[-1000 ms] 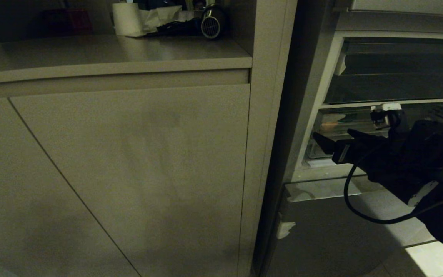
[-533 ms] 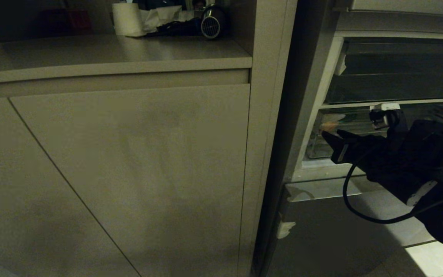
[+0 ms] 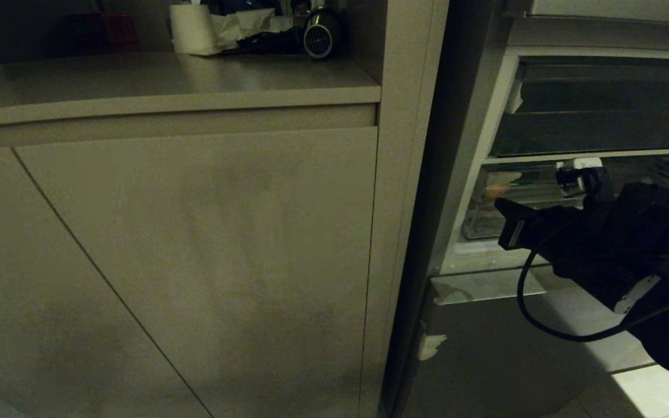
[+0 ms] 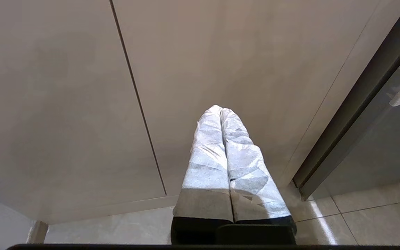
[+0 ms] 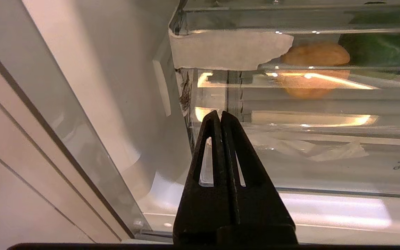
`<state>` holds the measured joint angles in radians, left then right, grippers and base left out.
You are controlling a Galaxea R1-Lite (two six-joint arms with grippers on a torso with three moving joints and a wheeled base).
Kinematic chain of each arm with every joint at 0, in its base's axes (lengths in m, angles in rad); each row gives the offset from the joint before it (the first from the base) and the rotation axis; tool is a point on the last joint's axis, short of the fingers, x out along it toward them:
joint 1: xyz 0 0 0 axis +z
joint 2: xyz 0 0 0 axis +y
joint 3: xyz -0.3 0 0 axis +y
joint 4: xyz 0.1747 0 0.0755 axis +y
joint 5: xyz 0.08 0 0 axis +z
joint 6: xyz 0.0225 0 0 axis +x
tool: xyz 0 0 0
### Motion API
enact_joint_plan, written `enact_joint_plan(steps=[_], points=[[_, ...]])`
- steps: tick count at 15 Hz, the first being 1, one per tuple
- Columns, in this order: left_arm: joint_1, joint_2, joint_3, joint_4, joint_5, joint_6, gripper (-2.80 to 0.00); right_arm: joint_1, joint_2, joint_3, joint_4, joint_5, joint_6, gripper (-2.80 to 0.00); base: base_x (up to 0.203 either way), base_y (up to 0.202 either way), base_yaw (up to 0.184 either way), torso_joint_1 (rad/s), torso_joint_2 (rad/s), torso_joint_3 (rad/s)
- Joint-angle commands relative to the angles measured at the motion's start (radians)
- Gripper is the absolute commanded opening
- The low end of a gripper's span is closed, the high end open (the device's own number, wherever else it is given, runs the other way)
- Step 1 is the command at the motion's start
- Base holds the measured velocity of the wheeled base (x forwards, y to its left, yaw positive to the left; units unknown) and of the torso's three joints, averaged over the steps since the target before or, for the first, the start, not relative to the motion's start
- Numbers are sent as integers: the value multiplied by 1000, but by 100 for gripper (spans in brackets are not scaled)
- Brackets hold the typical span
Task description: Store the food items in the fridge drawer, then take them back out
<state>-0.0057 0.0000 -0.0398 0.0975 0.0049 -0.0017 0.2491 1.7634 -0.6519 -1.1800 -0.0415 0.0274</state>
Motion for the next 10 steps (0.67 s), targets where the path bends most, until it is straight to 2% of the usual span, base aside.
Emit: enact_joint_plan(steps=[1,2,3,10], points=[[0,0,0,1,0,0,-280,1,-19,8,-7,-16,0,-280,0,0,0,0,0,0],[0,0,0,1,1,0,-280,1,-21,10,-7,-19,-4,-280,0,0,0,0,0,0],[0,0,0,1,0,0,-280,1,-21,13,-7,-20,-3,0,0,0,0,0,0,0],[0,0,0,1,0,0,-280,14,-49,44,-9,-23,5,0,0,0,0,0,0,0]])
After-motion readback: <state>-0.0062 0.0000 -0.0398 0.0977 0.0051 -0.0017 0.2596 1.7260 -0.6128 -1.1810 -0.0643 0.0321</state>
